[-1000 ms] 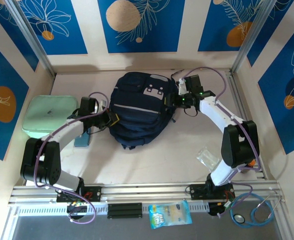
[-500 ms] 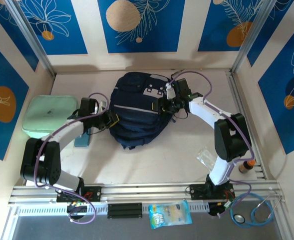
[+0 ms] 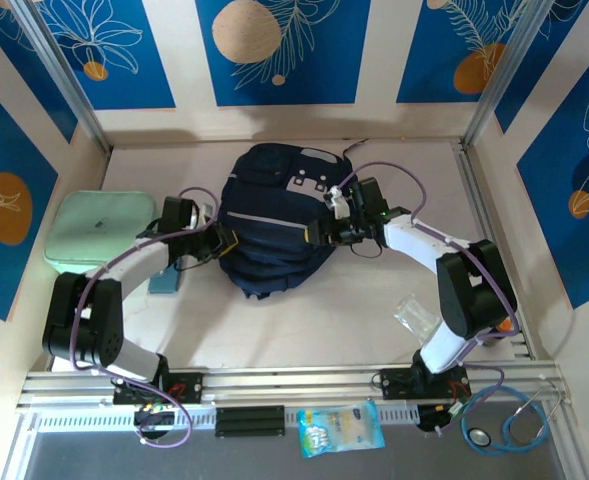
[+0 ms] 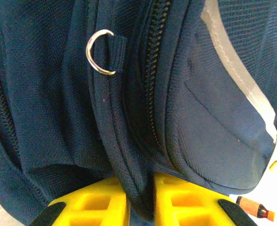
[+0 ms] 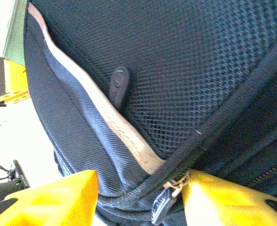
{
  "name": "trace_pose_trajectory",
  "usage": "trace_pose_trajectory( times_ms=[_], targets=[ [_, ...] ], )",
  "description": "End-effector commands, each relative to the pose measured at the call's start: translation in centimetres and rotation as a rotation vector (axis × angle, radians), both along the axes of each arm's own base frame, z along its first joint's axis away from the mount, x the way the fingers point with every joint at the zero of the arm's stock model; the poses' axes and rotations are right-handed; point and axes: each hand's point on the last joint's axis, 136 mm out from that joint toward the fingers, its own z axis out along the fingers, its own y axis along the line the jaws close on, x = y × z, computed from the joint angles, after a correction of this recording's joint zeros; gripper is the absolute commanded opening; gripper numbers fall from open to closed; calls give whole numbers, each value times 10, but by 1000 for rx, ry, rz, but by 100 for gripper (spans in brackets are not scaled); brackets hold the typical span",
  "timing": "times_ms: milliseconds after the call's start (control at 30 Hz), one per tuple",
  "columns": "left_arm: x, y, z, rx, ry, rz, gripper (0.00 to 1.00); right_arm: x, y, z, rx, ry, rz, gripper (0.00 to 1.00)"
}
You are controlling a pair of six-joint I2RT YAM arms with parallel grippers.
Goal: Pack the student bag
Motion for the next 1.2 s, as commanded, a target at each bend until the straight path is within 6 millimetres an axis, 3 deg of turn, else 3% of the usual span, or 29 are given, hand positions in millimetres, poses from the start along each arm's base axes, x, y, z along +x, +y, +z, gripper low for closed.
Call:
trace_pose_trajectory(
  times_ms=[0,267,833,1033,1167],
  targets=[
    [11,1,5,14,-28,-7,18,-9,-1,0,-41,-66,66,42],
    [11,0,8,10,-30,-8,17,-11,-1,-4,-59,-102,105,28],
    [12,0,11,3,-32,-5,17,-21,-4,-4,-49,-138,122,38],
    [12,0,12,2,-35,-4,17,-11,-8,-17,-127,-126,81,22],
    [12,-1,14,0,-36,-5,17,-6,-7,-24,-157,-110,50,22]
  ],
)
